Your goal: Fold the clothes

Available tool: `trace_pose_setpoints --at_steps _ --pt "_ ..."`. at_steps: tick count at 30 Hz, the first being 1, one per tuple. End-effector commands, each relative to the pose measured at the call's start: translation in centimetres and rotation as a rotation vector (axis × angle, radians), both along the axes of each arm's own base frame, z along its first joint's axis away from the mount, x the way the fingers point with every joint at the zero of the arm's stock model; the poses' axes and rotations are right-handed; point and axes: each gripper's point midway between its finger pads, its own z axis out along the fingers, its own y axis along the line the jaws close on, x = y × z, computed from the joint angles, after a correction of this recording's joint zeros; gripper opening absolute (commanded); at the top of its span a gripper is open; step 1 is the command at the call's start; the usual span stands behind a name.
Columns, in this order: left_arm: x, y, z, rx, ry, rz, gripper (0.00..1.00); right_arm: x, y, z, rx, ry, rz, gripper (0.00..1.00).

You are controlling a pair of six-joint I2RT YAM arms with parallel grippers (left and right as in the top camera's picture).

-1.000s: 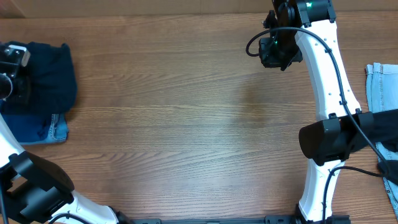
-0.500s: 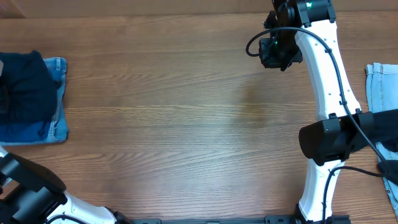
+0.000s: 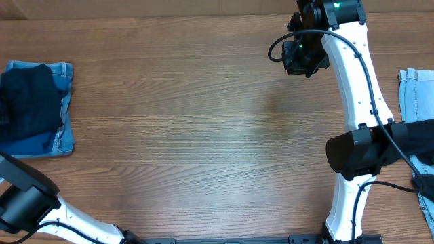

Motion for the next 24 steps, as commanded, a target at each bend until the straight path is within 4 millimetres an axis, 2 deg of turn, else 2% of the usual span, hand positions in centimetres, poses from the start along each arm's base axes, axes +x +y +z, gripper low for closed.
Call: trace_pose_setpoints --at_steps 1,4,5,6,7,8,9,10,11,12,15,17,19,21,22,23,24 --pt "0.4 0.8 0.3 0.015 -0.032 0.021 0.32 0.0 0.0 2.2 0.020 -0.059 -0.014 0.19" --pt "0.0 2.5 0.6 0.080 -0.011 0.094 0.40 0.0 0.0 2.2 0.020 -0.059 -0.014 0.19" --pt "-0.2 3.0 0.7 0.094 -0.007 0.124 0.45 0.0 0.0 2.2 0.021 -0.059 -0.020 0.19" --pt "-0.8 4.5 1.0 0.133 0.002 0.224 0.44 0.0 0.0 2.2 0.022 -0.058 -0.025 0.20" --pt "-1.3 5.3 1.2 0.159 0.007 0.288 0.47 0.0 0.0 2.2 0.022 -0.058 -0.025 0.20" --pt "-2.2 6.7 1.6 0.200 0.015 0.399 0.65 0.0 0.0 2.2 0.022 -0.058 -0.025 0.20" --pt "-2.4 7.0 1.7 0.207 0.015 0.432 0.70 0.0 0.0 2.2 0.022 -0.058 -0.025 0.20" --pt "-2.3 6.9 1.7 0.199 0.009 0.437 0.88 0.0 0.0 2.2 0.022 -0.058 -0.025 0.20" --pt "-2.3 6.9 1.7 0.194 0.005 0.447 1.00 0.0 0.0 2.2 0.022 -0.058 -0.026 0.20" --pt "-2.3 6.9 1.7 0.186 -0.003 0.462 1.00 0.0 0.0 2.2 0.022 -0.058 -0.028 0.20" --pt "-1.2 6.0 3.0 0.128 -0.077 0.470 1.00 0.0 0.0 2.2 0.022 -0.058 -0.028 0.20" --pt "1.3 3.0 6.0 0.021 -0.212 0.352 1.00 0.1 0.0 2.3 0.023 -0.061 -0.028 0.20" --pt "2.6 0.2 9.6 -0.069 -0.336 0.274 1.00 0.3 0.0 2.3 0.025 -0.069 -0.028 0.20" --pt "3.1 -0.9 11.1 -0.157 -0.405 0.285 1.00 0.3 0.0 2.3 0.025 -0.070 -0.028 0.20" --pt "3.2 -1.1 10.9 -0.195 -0.409 0.320 1.00 0.3 0.0 2.3 0.025 -0.070 -0.028 0.20" --pt "3.1 -1.3 10.5 -0.222 -0.400 0.343 0.71 0.2 0.0 2.3 0.024 -0.068 -0.028 0.20" --pt "3.2 -1.5 10.2 -0.244 -0.394 0.359 0.29 0.2 0.0 2.3 0.024 -0.065 -0.028 0.20"
